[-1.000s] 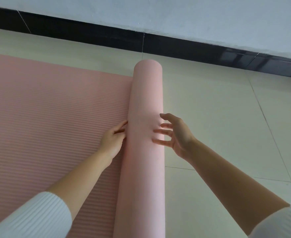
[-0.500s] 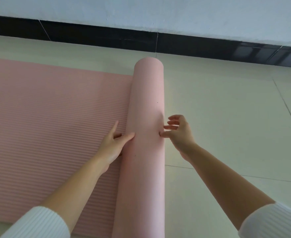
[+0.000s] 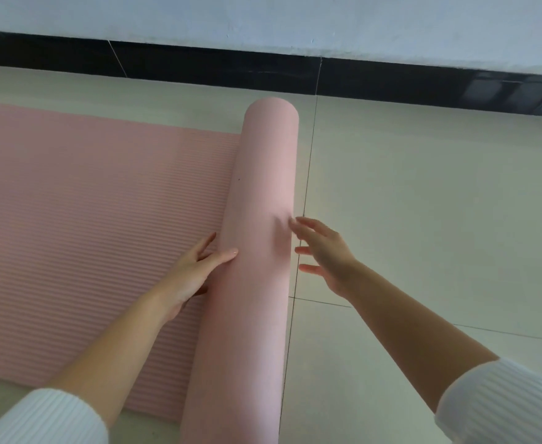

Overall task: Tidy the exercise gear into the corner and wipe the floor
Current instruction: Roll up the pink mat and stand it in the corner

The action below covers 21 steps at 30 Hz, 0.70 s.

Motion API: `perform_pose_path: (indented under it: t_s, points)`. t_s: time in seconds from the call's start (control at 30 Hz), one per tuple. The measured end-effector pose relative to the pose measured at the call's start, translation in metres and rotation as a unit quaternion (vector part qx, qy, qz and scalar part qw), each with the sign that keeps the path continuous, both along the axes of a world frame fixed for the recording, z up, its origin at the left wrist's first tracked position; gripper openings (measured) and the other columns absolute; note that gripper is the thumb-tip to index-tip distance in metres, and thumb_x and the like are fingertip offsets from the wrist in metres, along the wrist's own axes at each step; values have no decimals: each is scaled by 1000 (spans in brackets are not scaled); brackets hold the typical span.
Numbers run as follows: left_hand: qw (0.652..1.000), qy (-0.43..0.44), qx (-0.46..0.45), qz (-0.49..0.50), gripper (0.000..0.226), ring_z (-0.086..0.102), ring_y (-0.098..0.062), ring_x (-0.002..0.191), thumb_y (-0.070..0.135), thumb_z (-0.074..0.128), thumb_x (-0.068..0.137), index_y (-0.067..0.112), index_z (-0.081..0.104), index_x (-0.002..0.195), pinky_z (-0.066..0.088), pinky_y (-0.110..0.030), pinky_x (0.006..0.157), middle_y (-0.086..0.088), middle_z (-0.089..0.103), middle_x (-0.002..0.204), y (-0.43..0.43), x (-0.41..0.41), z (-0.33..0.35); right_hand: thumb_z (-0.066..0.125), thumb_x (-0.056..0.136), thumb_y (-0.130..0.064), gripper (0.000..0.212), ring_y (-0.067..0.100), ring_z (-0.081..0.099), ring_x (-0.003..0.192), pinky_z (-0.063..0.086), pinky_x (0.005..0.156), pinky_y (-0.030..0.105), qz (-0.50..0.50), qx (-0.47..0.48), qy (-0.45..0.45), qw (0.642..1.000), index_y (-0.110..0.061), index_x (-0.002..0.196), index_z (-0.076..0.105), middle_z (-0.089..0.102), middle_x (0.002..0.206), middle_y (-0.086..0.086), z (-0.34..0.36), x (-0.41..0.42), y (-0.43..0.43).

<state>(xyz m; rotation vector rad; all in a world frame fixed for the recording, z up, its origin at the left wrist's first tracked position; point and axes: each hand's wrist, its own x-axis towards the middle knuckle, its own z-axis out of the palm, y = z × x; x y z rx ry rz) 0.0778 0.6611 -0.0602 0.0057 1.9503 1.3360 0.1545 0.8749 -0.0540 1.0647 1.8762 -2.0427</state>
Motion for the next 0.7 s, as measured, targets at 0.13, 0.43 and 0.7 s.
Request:
perform_pose_path:
  t_s: [0.13, 0.43, 0.7]
  points:
    - [1000, -11, 18, 4, 58, 68, -7, 91, 38, 60, 88, 56, 31, 136, 51, -26, 67, 13, 69, 110, -4, -1, 0, 65, 82, -53, 74, 21, 56, 113, 49, 93, 49, 77, -85, -29, 993, -42, 145, 27, 53, 124, -13, -11, 4, -19]
    - [995, 33, 38, -81, 70, 69, -6, 88, 32, 69, 83, 49, 31, 139, 53, -24, 71, 6, 68, 104, 46, 12, 20, 45, 92, -38, 31, 25, 61, 96, 56, 84, 43, 15, -164, -11, 986, -49, 116, 61, 61, 116, 6, -8, 30, 13]
    - [983, 7, 56, -173, 76, 65, -10, 101, 40, 70, 81, 54, 24, 141, 52, -39, 92, 9, 64, 115, 140, 62, 18, 47, 88, -37, 31, 28, 59, 113, 53, 90, 46, -34, -78, -30, 996, -52, 109, 64, 61, 121, 7, 13, 99, 103]
